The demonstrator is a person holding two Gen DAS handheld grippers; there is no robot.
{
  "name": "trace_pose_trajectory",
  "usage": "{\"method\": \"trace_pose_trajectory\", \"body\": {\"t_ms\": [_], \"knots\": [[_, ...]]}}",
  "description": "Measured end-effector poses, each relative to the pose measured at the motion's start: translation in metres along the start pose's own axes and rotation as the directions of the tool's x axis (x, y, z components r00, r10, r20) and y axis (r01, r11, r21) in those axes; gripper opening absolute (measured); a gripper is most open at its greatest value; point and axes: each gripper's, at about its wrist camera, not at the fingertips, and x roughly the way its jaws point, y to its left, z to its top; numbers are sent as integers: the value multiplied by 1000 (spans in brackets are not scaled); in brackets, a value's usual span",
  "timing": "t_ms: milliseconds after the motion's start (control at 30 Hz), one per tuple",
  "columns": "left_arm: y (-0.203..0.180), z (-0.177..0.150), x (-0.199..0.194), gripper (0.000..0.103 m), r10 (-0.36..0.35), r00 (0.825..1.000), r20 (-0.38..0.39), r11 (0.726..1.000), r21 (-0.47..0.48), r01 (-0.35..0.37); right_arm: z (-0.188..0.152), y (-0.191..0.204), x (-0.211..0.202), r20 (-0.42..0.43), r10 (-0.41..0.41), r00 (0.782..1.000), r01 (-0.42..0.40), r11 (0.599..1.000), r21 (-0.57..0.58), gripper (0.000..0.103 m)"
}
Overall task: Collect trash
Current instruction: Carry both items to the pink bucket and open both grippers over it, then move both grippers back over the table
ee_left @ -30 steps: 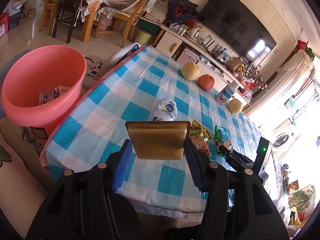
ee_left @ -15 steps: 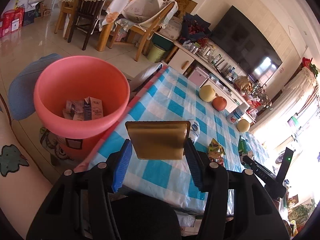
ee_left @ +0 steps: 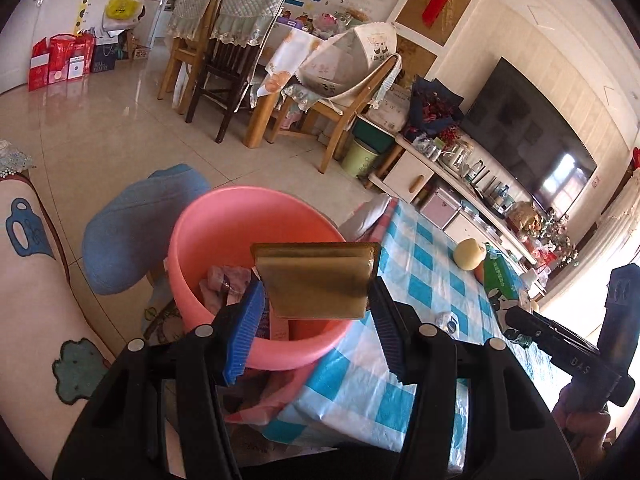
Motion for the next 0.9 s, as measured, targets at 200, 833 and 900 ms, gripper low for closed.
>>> {"method": "trace_pose_trajectory", "body": {"t_ms": [200,833,900], "knots": [[11,16,29,55,41,999,4,999,15,-41,32,54,56,-27,83,996,-85,995,-56,42],[36,-9,57,85,131,991,33,987,94,-133,2,14,69,1,-43,999,43,999,-5,90],[27,-14,44,86,121,990,70,983,133,-129,-6,2,59,8,-71,997,71,997,5,90]]}}
